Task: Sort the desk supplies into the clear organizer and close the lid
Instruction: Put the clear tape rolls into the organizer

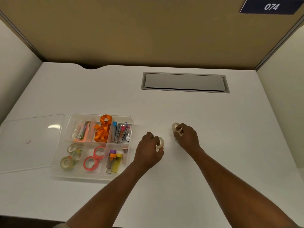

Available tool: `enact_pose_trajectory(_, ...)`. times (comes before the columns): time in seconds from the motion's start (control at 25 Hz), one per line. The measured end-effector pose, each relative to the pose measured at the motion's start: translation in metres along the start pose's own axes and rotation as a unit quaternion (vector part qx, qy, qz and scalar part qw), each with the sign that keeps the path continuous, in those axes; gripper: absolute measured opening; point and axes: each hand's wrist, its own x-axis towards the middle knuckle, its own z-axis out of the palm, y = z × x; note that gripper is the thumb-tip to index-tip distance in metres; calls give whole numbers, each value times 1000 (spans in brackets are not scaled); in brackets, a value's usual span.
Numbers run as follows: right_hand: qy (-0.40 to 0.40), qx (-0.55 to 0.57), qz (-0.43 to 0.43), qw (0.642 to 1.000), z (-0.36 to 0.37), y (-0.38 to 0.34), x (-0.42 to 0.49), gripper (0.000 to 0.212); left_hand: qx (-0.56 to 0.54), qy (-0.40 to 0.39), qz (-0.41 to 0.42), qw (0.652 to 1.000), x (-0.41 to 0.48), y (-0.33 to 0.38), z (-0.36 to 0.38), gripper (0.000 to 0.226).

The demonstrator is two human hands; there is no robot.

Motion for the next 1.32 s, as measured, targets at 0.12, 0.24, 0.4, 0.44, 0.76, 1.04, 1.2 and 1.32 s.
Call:
enact_pose_trajectory(0.12,-44,182,21,982,6,-33,-19,15,-28,30,-20,999,-12,-18,-18,23)
enact_pose_trajectory(0.24,-84,275,27,957,20,-74,-38,12,-49,59,-52,996,-23,-42,-43,24)
enact_pose_trajectory(0.4,-148,286,-10,947,55,-135,-57,9,-82,99,-103,986,-39,-86,-85,25)
enact_pose_trajectory(0.44,-166,276,-25,946,66,-152,-61,9,-92,112,-105,984,-44,-98,-97,22)
enact_pose_trajectory(0.76,-270,124,-154,942,156,-262,-87,15,-35,204,-220,953,-96,-199,-155,16)
enact_pose_trajectory(1.04,-278,15,-222,934,205,-297,-92,29,77,121,-227,963,-123,-237,-150,24)
enact_pose_trajectory(1.2,-247,-9,-227,942,219,-296,-89,36,82,114,-249,958,-128,-241,-146,28)
enact_pose_trajectory(1.32,-226,-33,-254,940,227,-295,-89,42,56,150,-252,954,-128,-245,-149,27)
